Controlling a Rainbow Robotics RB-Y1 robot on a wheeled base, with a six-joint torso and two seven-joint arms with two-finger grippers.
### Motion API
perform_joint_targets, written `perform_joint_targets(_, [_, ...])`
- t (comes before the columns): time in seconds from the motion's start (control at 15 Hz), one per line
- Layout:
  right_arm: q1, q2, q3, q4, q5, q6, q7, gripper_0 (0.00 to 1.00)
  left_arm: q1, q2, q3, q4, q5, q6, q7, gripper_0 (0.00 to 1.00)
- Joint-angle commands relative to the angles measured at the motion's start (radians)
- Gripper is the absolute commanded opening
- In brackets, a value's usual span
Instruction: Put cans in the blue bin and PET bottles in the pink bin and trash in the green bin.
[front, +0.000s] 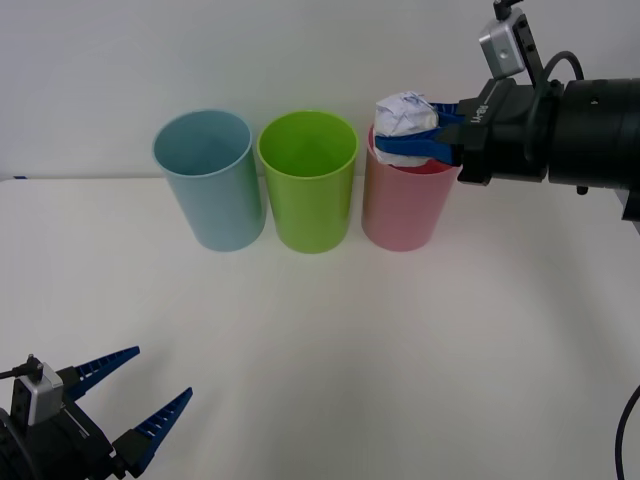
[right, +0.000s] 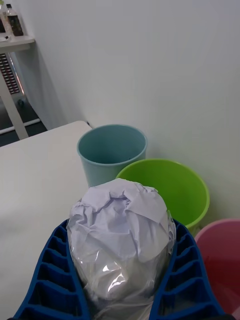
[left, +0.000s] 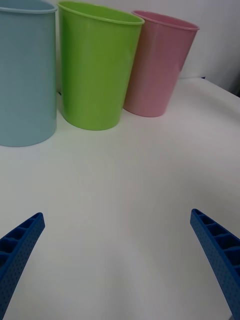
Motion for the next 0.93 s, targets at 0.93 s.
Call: perform_joint_targets(0.93, [-0.434,0.25,0.283,0.55,0.527,0.19,-0.123,0.0,0.0,0.0,0.0,0.0,0.0,0.0,0.0,1.0])
